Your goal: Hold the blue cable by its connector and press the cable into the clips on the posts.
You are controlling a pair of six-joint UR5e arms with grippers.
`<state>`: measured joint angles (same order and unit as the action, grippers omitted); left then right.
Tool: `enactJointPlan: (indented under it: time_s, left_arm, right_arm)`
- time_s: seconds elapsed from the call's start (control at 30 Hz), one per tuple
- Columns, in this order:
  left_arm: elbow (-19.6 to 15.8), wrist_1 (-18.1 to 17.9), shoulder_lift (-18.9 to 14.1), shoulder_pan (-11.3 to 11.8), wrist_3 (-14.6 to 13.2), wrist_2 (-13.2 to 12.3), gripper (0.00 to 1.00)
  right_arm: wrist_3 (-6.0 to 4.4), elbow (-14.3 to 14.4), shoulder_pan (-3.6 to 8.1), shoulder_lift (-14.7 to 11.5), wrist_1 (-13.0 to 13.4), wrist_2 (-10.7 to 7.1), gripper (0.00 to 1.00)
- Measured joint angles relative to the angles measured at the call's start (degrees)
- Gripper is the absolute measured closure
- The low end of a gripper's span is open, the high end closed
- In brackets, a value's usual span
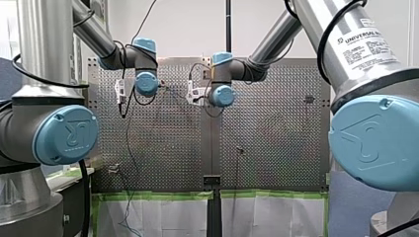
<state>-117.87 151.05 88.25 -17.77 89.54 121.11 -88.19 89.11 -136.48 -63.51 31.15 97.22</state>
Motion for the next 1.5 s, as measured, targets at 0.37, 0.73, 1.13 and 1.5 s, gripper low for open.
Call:
enactJointPlan:
  time_s: [0.37, 0.73, 1.13, 1.5]
  left_arm:
    - [0.3, 6.1, -1.1, 0.1, 0.9, 1.5, 1.00]
    - [2.4, 12.0, -2.4, 3.6, -0.2, 1.0, 1.00]
    - [3.6, 15.1, -6.1, 3.8, -1.3, -2.7, 1.00]
    - [6.3, 15.7, -3.5, 4.9, -1.3, -8.5, 1.00]
  right_arm:
    - [0.42, -0.5, -0.29, 0.0, -0.9, -0.07, 1.00]
    - [1.22, -0.8, -0.90, 0.1, -2.0, 0.19, 1.00]
    - [1.37, -2.3, -1.35, 0.1, -2.6, 0.03, 1.00]
    - [0.39, -5.2, -1.22, 0.3, -3.3, -0.30, 1.00]
